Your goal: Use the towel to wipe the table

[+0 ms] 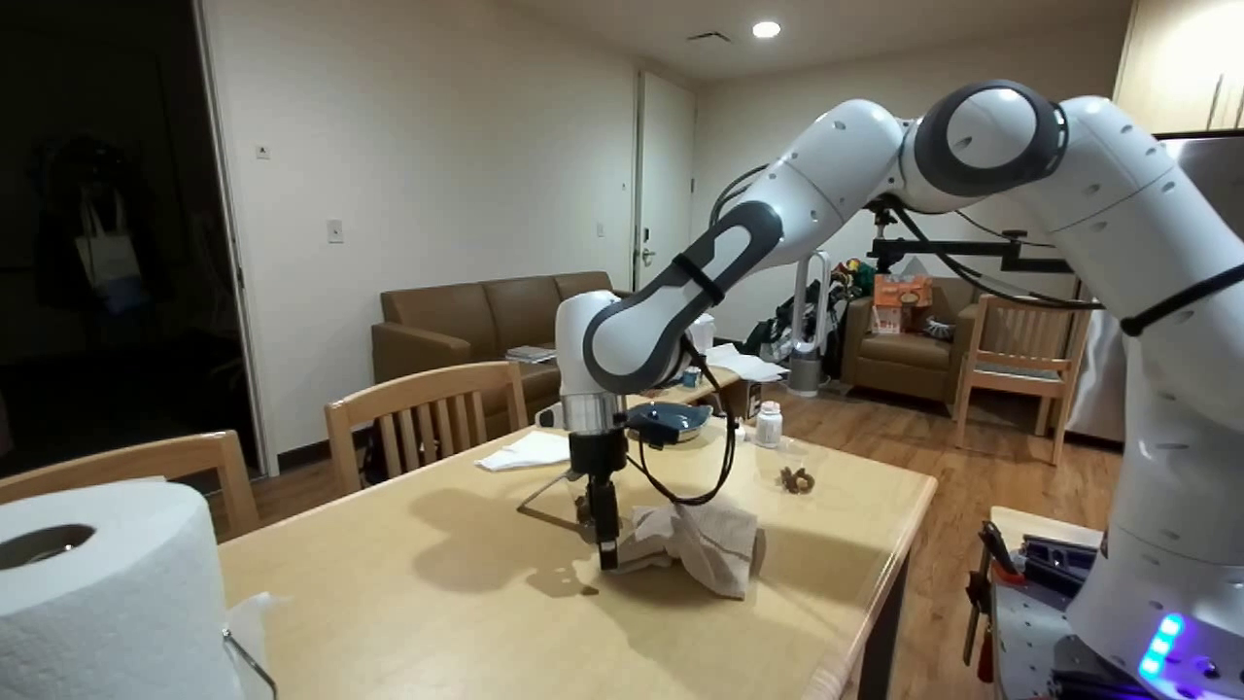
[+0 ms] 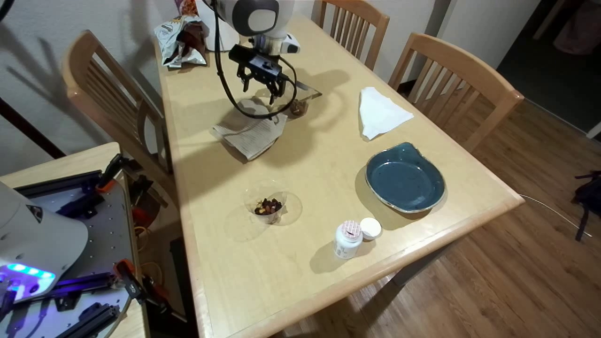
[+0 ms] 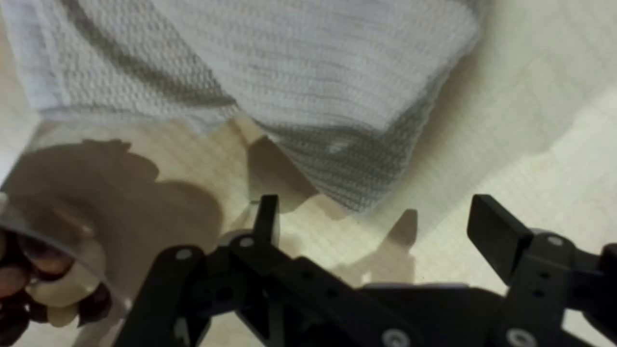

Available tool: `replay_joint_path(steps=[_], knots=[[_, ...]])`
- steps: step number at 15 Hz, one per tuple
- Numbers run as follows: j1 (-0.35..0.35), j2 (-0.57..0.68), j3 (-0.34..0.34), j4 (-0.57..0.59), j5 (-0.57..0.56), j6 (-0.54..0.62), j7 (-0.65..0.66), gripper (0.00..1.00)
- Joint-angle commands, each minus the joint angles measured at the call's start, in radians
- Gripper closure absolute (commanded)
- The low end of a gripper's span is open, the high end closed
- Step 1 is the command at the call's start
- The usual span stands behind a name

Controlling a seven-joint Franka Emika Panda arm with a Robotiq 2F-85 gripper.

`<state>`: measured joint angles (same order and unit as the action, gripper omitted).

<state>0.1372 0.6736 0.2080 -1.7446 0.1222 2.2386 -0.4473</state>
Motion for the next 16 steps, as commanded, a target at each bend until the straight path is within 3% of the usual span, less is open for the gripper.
replay_joint_path(steps=[1, 2, 8, 11, 16], knots=[[-0.041, -0.07, 0.036, -0.095, 0.022, 0.04, 0.009, 0.0], [-0.027, -0.018, 0.026, -0.031, -0.007, 0.014, 0.009, 0.0], [-0.028, -0.024, 0.03, -0.037, -0.014, 0.009, -0.002, 0.0], [-0.041, 0.019, 0.051, 0.016, -0.024, -0.013, -0.086, 0.0], [0.039, 0.042, 0.0, 0.172, -0.214, -0.141, -0.058, 0.0]])
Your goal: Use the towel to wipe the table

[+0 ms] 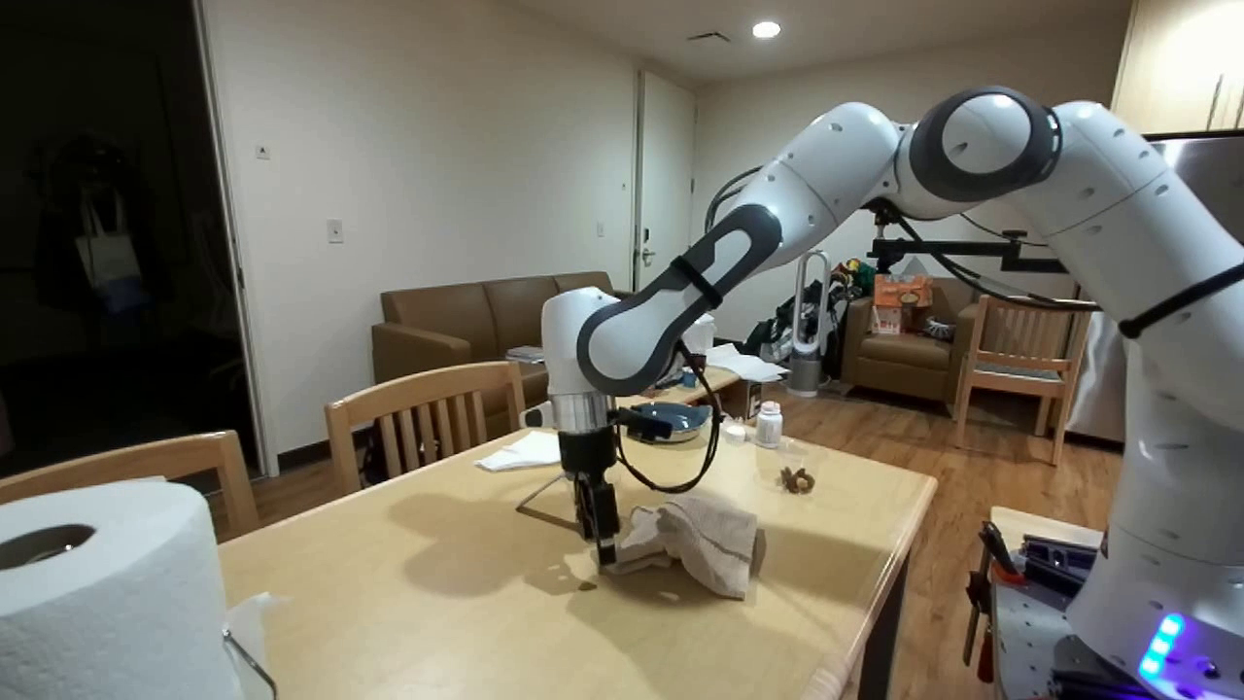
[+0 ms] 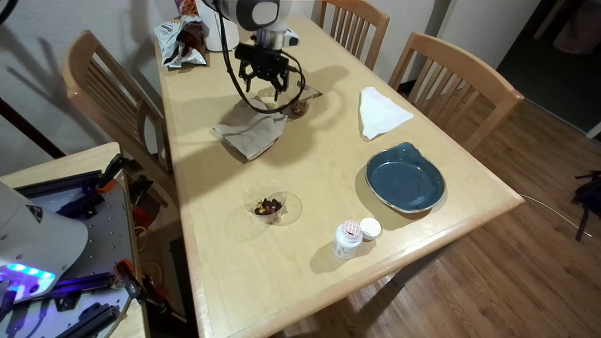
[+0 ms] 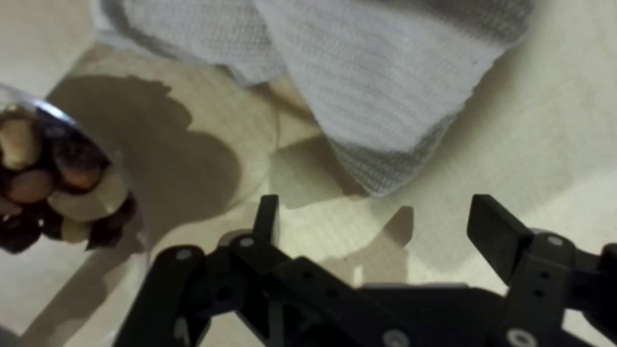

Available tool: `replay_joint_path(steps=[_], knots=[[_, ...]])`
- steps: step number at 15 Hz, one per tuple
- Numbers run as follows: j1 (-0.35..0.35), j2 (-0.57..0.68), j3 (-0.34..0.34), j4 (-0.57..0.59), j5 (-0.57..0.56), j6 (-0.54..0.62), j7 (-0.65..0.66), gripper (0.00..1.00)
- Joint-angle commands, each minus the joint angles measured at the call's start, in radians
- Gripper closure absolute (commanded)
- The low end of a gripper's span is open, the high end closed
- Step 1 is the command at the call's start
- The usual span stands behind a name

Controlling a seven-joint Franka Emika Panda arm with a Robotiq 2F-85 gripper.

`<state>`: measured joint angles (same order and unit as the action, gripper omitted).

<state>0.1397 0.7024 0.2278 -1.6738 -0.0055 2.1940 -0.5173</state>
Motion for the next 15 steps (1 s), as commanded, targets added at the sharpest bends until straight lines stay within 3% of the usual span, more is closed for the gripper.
replay_joint_path(steps=[1, 5, 9, 12, 13, 15], knots=[[0.049, 0.0, -0.025, 0.116, -0.106, -0.131, 0.03, 0.0], [0.053, -0.045, -0.005, 0.13, -0.086, -0.181, 0.047, 0.0], [0.054, -0.106, 0.012, -0.048, 0.007, 0.006, 0.213, 0.0], [0.015, -0.135, 0.031, -0.223, 0.112, 0.207, 0.251, 0.0], [0.05, -0.071, 0.016, -0.084, 0.054, 0.106, 0.222, 0.0], [0.034, -0.081, 0.018, -0.161, 0.079, 0.179, 0.232, 0.0]])
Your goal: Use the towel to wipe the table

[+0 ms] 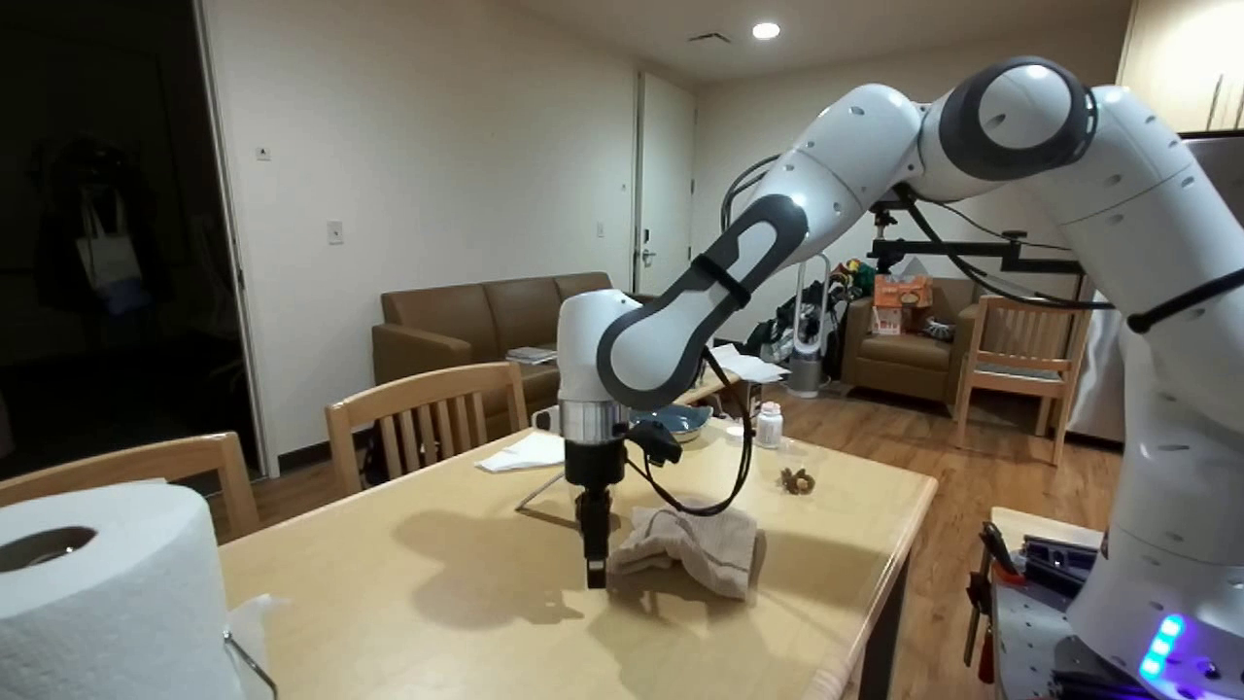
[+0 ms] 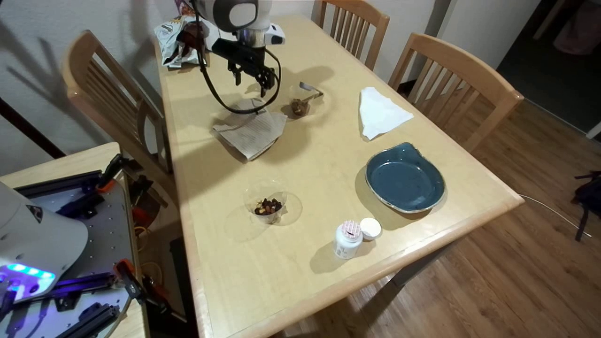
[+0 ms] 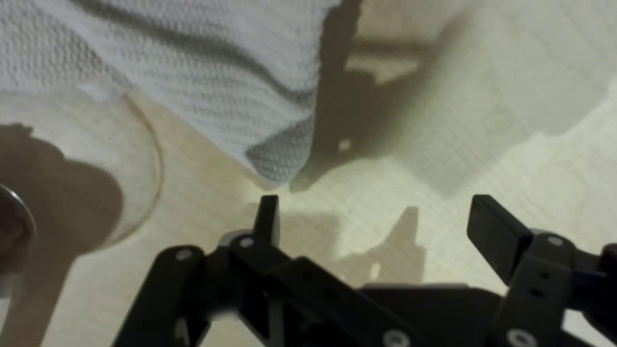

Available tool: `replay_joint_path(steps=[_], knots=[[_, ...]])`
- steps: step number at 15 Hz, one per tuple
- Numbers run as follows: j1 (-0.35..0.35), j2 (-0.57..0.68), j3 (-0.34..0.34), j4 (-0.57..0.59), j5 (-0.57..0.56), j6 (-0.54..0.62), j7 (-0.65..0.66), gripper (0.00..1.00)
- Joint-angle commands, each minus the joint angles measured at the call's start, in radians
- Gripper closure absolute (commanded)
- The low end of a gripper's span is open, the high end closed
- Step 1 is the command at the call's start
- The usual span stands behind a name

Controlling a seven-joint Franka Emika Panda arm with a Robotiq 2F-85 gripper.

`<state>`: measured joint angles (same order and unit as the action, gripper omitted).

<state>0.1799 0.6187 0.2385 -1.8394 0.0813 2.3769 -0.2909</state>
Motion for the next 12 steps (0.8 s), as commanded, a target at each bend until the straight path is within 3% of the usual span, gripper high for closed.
replay_joint_path(steps=[1, 6, 12], knots=[[-0.011, -0.001, 0.008, -0.009, -0.004, 0.005, 0.007, 0.0], [-0.014, -0.036, 0.015, -0.031, -0.004, 0.019, -0.001, 0.0], [0.06, -0.269, -0.011, -0.341, -0.046, 0.228, 0.159, 0.0]])
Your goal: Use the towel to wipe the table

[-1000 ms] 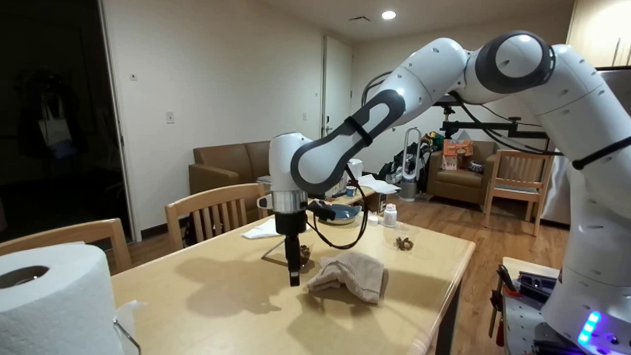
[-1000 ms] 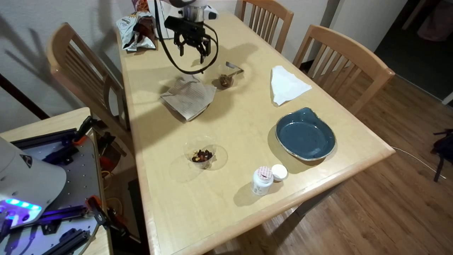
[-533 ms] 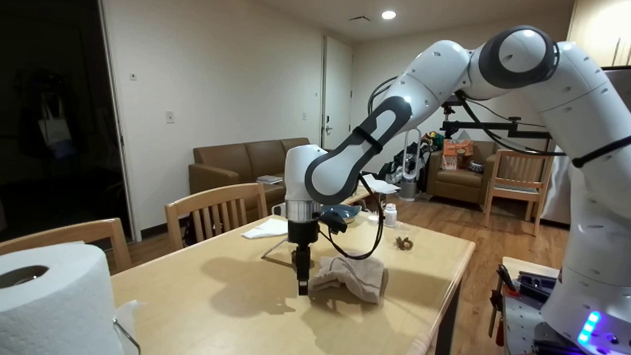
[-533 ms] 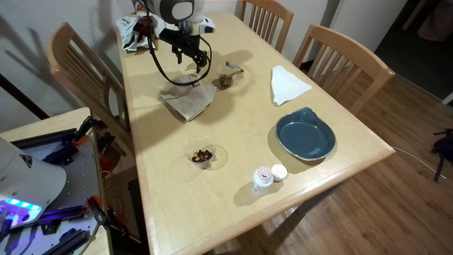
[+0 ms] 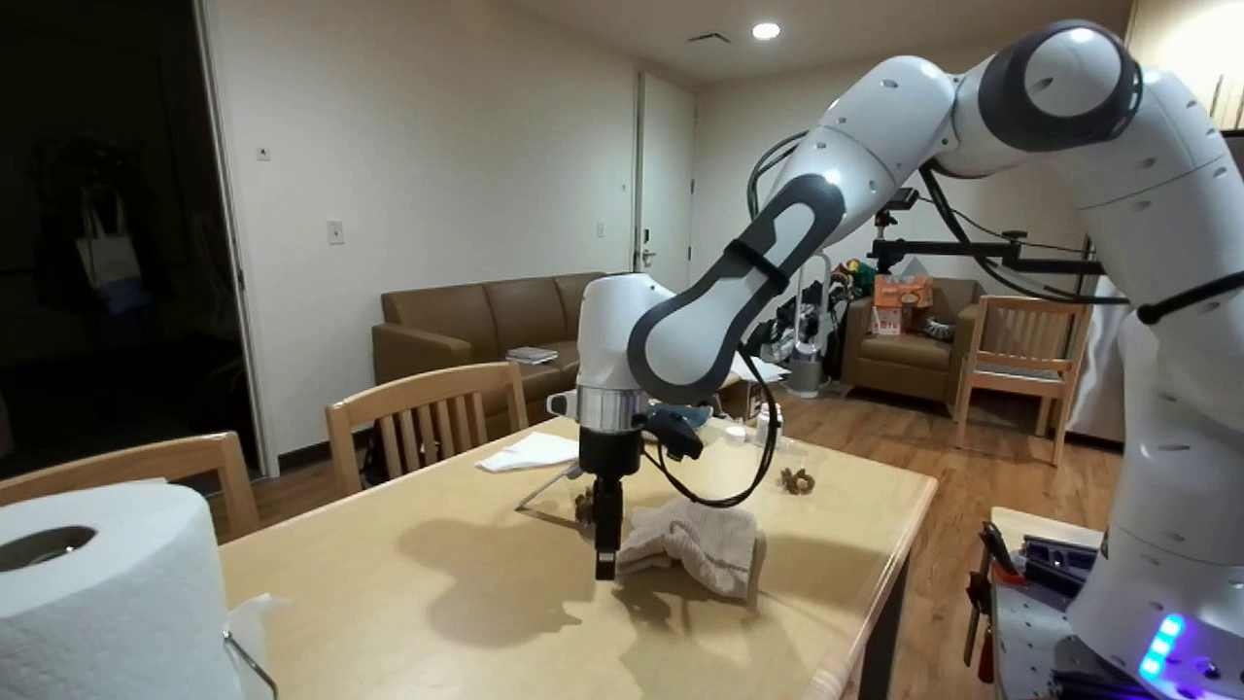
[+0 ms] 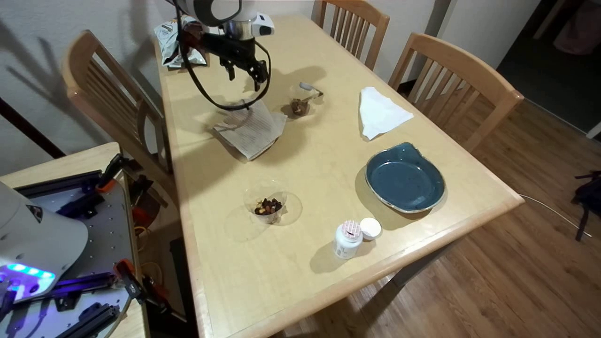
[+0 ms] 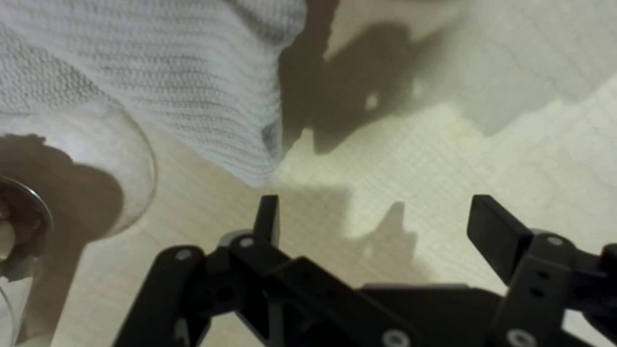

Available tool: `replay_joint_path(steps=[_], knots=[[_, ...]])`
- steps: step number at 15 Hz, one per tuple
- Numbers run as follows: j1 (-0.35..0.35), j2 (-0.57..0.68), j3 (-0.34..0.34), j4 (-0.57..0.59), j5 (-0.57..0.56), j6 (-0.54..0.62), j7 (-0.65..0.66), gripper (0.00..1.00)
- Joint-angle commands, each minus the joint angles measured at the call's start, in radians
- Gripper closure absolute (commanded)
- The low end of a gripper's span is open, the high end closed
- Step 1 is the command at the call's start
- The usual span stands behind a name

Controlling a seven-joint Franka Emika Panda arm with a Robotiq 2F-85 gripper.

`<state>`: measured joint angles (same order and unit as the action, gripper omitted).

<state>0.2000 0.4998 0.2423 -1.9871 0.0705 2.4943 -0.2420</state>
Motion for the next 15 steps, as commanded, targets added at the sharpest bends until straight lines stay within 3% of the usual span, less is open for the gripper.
replay_joint_path(steps=[1, 5, 8, 9, 15], knots=[[0.059, -0.185, -0.022, -0.25, -0.046, 0.151, 0.16, 0.0], [0.127, -0.325, -0.051, -0.485, -0.12, 0.288, 0.363, 0.0], [0.163, -0.387, -0.091, -0.61, -0.239, 0.334, 0.499, 0.0], [0.129, -0.316, -0.046, -0.516, -0.174, 0.296, 0.414, 0.0], [0.138, -0.31, -0.056, -0.505, -0.213, 0.265, 0.435, 0.0]])
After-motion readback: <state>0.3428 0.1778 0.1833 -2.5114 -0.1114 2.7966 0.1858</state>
